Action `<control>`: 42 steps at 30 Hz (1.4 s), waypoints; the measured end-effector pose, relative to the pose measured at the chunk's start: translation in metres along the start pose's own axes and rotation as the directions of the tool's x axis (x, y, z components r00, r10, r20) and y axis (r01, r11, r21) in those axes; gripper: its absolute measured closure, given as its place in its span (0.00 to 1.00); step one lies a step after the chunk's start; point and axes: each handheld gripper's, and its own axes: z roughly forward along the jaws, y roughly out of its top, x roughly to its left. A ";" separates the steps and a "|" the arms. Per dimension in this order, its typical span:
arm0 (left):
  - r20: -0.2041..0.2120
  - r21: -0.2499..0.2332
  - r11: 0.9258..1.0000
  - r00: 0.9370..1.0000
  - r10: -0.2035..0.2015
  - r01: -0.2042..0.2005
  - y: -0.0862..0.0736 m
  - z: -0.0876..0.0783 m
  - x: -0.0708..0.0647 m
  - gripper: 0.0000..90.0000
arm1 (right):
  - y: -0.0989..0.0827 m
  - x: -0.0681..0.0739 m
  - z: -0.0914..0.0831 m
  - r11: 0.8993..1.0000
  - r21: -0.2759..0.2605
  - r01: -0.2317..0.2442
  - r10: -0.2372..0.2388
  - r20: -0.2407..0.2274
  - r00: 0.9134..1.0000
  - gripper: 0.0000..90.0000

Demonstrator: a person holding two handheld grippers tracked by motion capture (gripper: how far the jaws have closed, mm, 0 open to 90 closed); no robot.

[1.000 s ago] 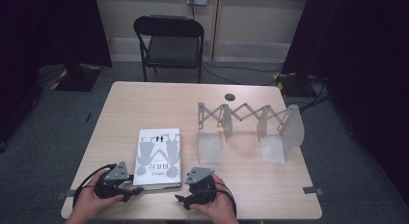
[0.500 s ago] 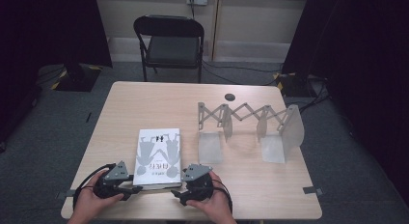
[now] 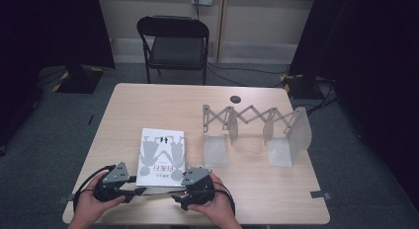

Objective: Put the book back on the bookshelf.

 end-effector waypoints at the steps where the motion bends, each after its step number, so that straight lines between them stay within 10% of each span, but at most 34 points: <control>1: 0.002 -0.003 1.000 1.000 -0.009 0.009 0.002 -0.001 0.000 0.60 | 0.004 0.001 0.002 1.000 0.012 0.007 -0.007 0.022 1.000 0.22; 42: 0.010 0.026 1.000 1.000 -0.014 0.014 0.020 -0.007 0.001 0.60 | 0.031 0.022 0.030 0.996 -0.039 0.082 -0.077 0.124 0.989 0.15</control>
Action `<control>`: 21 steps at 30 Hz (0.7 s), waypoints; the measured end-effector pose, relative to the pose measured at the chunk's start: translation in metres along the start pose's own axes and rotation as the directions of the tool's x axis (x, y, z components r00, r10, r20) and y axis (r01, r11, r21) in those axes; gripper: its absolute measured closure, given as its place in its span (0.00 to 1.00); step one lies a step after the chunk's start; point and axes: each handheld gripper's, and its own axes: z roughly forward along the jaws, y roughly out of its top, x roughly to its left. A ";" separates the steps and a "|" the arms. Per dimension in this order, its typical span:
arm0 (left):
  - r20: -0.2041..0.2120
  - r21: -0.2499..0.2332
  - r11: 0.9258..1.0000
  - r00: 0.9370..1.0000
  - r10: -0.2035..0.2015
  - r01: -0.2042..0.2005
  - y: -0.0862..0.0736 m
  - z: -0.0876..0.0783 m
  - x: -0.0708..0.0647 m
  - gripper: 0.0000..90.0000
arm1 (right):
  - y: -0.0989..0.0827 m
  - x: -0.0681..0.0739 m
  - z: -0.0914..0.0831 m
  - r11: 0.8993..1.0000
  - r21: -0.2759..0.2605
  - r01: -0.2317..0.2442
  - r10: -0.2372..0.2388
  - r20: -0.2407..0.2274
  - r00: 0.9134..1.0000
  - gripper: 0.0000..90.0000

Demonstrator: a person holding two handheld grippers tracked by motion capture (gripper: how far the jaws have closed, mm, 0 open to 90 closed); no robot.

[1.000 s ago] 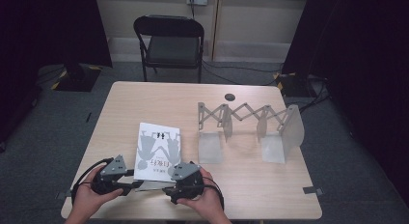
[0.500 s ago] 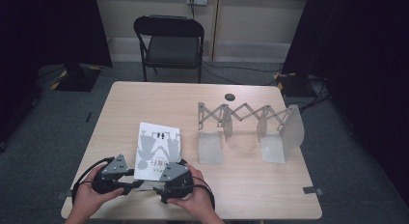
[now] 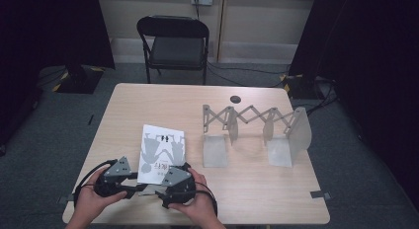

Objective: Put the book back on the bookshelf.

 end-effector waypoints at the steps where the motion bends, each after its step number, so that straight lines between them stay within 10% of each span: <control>1: 0.003 0.000 1.000 1.000 0.000 0.000 0.001 0.000 0.000 0.60 | 0.001 0.000 0.001 1.000 -0.003 0.001 -0.001 0.004 1.000 0.15; 21: 0.034 0.022 1.000 0.999 -0.008 0.008 0.005 0.002 0.002 0.61 | 0.001 0.003 0.016 0.996 -0.026 0.082 -0.079 0.099 0.992 0.14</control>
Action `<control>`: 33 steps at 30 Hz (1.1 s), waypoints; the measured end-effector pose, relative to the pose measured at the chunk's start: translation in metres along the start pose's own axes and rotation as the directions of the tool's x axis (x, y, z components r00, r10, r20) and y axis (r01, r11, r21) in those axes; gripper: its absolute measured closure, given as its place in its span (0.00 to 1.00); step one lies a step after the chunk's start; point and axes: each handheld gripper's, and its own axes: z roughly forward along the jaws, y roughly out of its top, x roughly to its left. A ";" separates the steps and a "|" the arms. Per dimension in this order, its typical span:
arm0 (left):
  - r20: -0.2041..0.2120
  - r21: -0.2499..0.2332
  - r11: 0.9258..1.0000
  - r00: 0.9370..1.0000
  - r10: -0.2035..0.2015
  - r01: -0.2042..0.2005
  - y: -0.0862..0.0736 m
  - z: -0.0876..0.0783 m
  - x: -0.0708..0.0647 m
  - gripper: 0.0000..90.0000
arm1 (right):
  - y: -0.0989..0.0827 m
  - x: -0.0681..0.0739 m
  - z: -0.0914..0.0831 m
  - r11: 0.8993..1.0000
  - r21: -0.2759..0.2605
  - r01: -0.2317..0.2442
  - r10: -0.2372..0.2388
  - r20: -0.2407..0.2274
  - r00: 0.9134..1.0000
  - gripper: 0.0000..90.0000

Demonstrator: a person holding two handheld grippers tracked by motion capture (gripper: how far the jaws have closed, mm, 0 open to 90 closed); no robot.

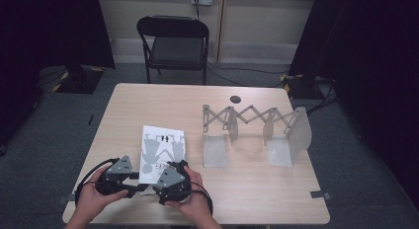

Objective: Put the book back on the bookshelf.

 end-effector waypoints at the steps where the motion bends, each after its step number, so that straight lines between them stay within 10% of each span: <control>1: -0.002 -0.003 1.000 1.000 0.001 -0.001 0.000 0.000 0.000 0.61 | 0.000 0.000 0.000 1.000 0.001 0.007 -0.007 0.003 1.000 0.14; 23: -0.007 0.005 1.000 1.000 0.001 -0.001 -0.006 0.005 -0.001 0.59 | -0.003 0.003 0.004 0.997 -0.018 0.071 -0.070 0.033 0.997 0.22; 33: -0.018 -0.009 1.000 1.000 0.015 -0.015 -0.004 0.014 -0.003 0.26 | 0.004 -0.001 -0.008 0.992 -0.020 0.122 -0.122 0.025 0.992 0.41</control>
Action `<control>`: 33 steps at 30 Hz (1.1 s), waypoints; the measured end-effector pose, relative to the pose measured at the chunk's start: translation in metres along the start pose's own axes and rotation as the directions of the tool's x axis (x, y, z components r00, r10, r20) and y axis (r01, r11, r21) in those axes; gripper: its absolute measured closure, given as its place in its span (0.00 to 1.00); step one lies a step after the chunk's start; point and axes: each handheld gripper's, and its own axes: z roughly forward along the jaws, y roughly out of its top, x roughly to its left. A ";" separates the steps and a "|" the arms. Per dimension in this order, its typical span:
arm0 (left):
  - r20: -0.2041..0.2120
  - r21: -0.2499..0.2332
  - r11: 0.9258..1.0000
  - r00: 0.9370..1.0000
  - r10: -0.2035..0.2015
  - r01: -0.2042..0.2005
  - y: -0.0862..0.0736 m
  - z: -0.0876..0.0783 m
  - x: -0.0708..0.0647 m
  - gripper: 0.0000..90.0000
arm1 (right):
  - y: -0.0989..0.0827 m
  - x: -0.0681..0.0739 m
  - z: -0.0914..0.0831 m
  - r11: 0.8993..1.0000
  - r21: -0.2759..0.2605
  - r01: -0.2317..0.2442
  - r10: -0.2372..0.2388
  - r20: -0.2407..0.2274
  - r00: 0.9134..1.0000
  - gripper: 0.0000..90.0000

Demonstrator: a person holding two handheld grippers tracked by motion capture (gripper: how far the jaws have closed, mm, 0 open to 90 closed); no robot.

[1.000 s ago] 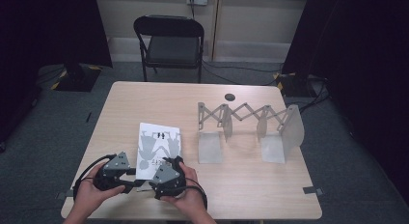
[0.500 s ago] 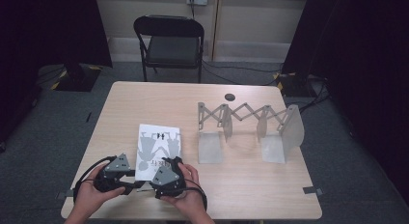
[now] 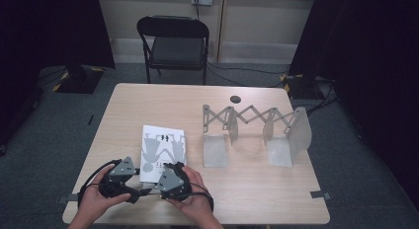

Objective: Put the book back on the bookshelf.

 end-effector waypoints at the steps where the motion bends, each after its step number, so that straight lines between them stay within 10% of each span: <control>1: 0.000 0.007 1.000 1.000 0.010 -0.010 0.000 0.001 -0.001 0.24 | 0.001 -0.001 -0.001 1.000 -0.001 0.000 0.000 -0.002 1.000 0.43; 33: 0.043 0.009 0.997 0.996 -0.077 0.077 -0.028 -0.005 0.019 0.18 | 0.016 -0.022 -0.018 0.998 0.063 -0.004 0.005 -0.021 1.000 0.57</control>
